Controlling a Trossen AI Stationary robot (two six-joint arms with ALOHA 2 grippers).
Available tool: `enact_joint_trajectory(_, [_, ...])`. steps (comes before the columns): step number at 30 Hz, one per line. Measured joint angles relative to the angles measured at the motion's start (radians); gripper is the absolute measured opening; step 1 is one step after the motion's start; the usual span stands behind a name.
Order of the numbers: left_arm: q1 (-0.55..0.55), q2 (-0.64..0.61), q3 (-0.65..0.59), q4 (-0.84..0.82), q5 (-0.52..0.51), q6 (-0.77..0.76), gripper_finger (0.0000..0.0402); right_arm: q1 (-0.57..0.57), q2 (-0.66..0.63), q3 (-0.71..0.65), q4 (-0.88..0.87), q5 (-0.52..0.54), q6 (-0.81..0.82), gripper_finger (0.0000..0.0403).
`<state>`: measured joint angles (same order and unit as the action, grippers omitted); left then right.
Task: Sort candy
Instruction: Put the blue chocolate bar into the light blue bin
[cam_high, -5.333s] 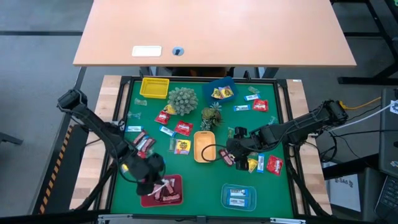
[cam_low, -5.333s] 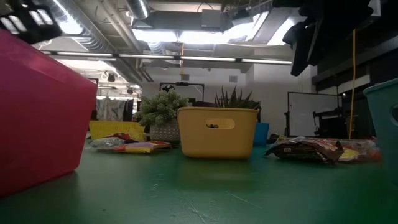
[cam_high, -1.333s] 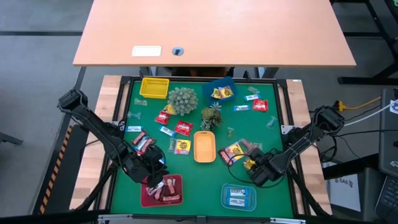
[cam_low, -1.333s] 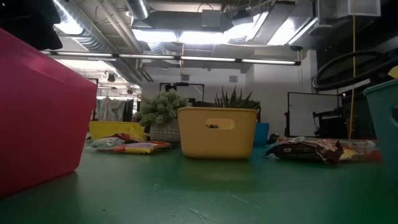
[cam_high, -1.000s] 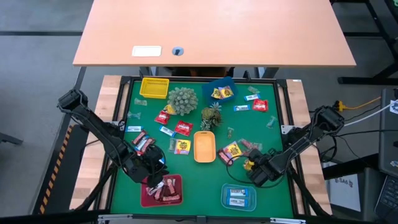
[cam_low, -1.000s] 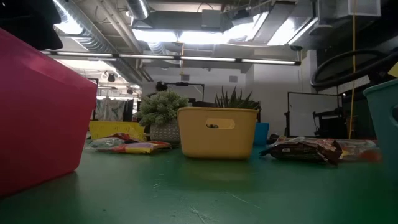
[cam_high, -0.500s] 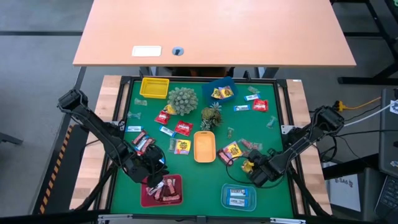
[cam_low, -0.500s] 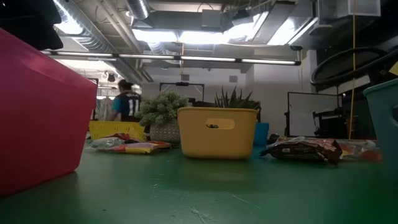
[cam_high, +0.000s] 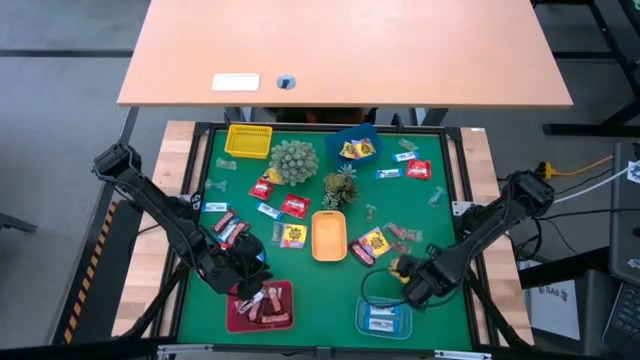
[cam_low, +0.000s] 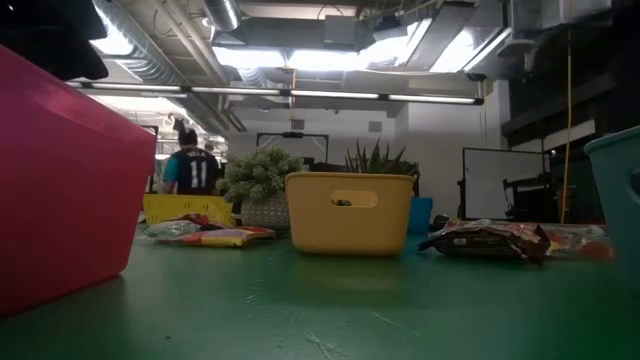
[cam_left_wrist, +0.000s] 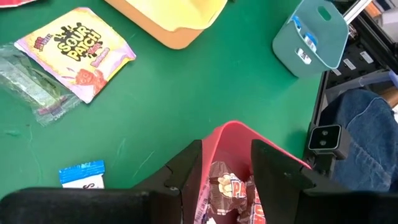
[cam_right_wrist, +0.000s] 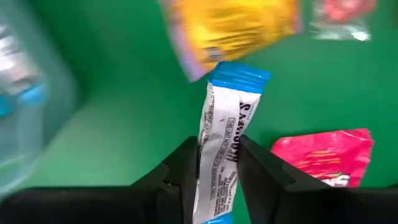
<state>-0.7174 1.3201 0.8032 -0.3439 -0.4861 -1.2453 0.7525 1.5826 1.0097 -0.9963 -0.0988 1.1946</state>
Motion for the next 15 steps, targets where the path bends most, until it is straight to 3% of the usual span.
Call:
enact_joint_trajectory(8, [0.000, 0.000, 0.000, 0.000, -0.007, 0.074, 0.0124, 0.000, -0.002, 0.195, -0.026, -0.035, -0.157, 0.0103])
enact_joint_trajectory(15, [0.000, 0.000, 0.000, 0.000, -0.046, 0.151, 0.0124, 0.001, -0.002, 0.284, 0.145, -0.019, -0.340, 0.0103])
